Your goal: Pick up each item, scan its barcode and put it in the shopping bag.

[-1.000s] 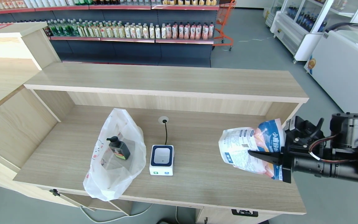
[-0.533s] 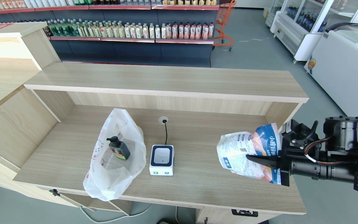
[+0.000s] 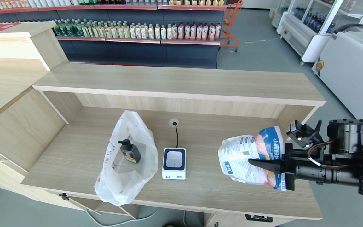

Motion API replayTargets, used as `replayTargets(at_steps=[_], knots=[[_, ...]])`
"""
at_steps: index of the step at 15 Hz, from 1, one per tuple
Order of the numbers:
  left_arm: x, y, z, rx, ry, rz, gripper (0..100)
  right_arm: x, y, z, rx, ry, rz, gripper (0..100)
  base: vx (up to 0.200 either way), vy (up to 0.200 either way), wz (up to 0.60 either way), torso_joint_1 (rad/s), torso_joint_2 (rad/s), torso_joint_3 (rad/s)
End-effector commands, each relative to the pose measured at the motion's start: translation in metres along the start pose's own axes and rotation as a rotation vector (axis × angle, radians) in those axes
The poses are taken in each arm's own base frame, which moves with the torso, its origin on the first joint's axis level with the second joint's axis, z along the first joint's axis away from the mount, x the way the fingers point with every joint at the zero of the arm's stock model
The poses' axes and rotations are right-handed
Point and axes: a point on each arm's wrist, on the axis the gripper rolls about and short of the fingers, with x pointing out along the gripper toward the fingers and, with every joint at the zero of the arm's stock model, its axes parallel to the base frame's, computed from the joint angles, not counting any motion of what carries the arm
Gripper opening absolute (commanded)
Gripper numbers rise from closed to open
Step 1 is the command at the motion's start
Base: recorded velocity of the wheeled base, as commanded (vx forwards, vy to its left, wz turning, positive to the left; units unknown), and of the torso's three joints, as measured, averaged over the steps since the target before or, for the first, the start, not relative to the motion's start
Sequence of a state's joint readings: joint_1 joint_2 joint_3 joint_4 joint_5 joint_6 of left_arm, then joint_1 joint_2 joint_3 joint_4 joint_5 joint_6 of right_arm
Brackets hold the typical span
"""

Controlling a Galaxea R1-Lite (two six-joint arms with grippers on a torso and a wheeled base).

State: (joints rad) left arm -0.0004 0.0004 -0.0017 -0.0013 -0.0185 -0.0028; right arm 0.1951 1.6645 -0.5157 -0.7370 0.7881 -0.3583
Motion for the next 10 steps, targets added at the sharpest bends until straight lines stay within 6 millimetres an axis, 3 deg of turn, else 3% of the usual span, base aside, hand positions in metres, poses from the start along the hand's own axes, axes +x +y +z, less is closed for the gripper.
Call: replayTargets(at_steps=[1,5,10], knots=[[0.0,0.0,0.0,0.0,-0.001,0.001,100,0.001,-0.001,-0.002,0.004,0.005,0.0,0,0.0,0.2,0.0,0.002,0.0,0.007],[0.0,0.0,0.0,0.0,-0.001,0.001,100,0.01,-0.012,-0.009,-0.001,0.015,-0.016,0,0.0,0.2,0.0,0.002,0.0,0.005],[0.0,0.0,0.0,0.0,-0.001,0.001,100,0.025,-0.028,-0.014,-0.053,-0.018,-0.032,0,0.0,0.0,0.0,0.0,0.0,0.0]])
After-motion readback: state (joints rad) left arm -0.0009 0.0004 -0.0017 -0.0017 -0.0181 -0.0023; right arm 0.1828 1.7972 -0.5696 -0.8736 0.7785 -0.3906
